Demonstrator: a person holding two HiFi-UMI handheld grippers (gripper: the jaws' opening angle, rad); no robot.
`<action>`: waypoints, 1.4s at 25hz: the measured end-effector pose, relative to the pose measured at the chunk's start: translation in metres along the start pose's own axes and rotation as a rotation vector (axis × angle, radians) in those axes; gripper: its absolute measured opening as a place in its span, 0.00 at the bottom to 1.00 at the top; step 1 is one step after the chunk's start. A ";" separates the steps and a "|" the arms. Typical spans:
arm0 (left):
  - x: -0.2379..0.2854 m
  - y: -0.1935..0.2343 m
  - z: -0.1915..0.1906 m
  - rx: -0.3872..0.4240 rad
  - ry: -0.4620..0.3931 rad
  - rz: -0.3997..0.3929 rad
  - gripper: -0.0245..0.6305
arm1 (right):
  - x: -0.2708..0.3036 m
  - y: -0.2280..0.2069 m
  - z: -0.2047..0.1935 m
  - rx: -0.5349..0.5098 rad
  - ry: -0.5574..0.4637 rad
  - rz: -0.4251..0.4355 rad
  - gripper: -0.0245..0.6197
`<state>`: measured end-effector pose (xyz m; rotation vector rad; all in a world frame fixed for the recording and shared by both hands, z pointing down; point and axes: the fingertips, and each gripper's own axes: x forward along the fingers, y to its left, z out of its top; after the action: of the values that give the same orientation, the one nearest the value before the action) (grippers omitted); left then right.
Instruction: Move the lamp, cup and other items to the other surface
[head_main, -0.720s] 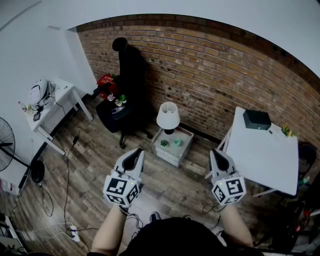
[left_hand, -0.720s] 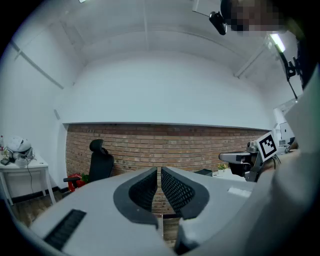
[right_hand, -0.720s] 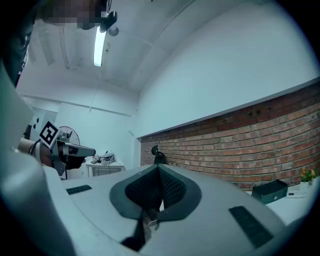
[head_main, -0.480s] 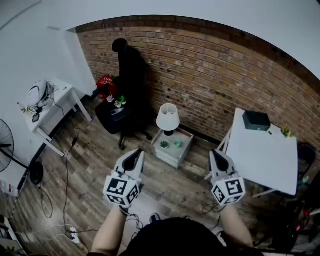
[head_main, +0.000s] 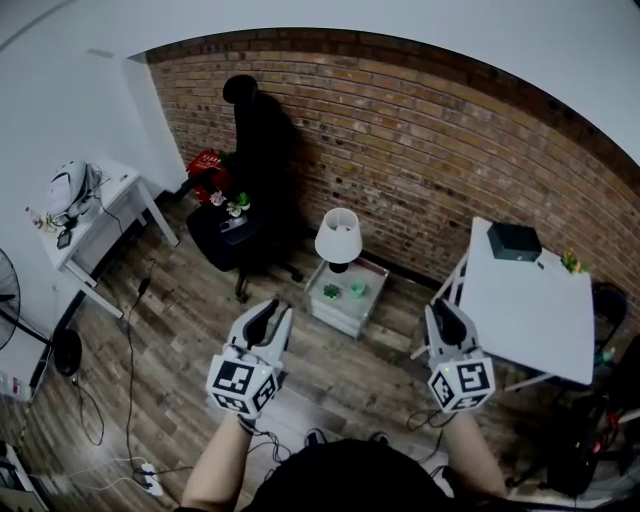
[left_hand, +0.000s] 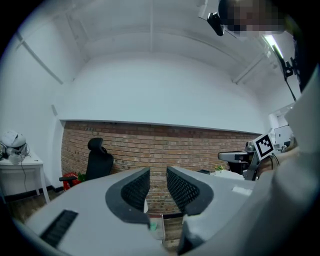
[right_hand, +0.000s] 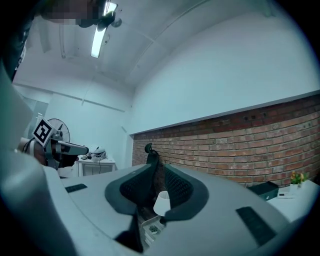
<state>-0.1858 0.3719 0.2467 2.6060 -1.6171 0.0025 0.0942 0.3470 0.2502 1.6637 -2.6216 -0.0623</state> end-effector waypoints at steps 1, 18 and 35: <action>-0.003 0.006 -0.002 0.005 0.002 -0.008 0.22 | 0.002 0.006 -0.001 -0.009 0.002 -0.002 0.19; 0.011 0.083 -0.042 -0.035 0.086 -0.116 0.40 | 0.067 0.037 -0.011 -0.123 0.086 0.034 0.41; 0.182 0.089 -0.062 0.013 0.225 -0.053 0.40 | 0.224 -0.091 -0.063 -0.036 0.083 0.183 0.41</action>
<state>-0.1824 0.1734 0.3219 2.5486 -1.4760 0.2927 0.0840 0.1045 0.3107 1.3770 -2.6794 -0.0339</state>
